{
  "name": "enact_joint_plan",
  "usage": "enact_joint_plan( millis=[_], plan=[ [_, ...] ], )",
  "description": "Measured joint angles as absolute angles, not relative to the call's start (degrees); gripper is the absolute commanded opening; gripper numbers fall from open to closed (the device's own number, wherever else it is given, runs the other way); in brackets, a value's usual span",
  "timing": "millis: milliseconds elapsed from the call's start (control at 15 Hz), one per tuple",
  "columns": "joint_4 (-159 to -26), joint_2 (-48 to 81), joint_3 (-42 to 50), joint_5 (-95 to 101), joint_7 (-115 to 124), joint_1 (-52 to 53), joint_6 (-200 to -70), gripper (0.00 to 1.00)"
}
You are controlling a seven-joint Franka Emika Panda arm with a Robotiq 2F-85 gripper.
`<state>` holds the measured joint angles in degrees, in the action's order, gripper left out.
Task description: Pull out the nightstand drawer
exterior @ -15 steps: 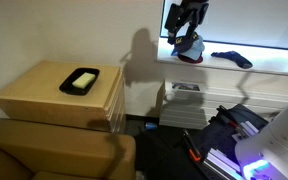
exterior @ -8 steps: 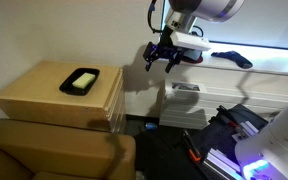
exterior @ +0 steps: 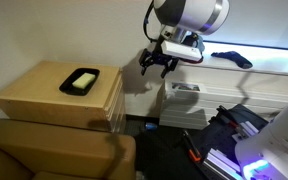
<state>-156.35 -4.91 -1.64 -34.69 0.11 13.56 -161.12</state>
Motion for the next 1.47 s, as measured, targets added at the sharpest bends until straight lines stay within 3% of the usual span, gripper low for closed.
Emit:
enact_joint_plan(
  millis=[533,867,1200,1467],
  plan=[
    [-141.27,9.91,-1.94,-73.63,-23.85,19.11,-168.71,1.0],
    [-134.93,24.15,-2.15,-79.92,-31.02,19.05,-168.36,1.0],
    [-133.18,26.42,-2.2,-80.69,-31.21,19.05,-168.53,1.0],
    [-125.75,33.02,-2.73,-92.96,-38.14,18.36,-168.3,1.0]
  ],
)
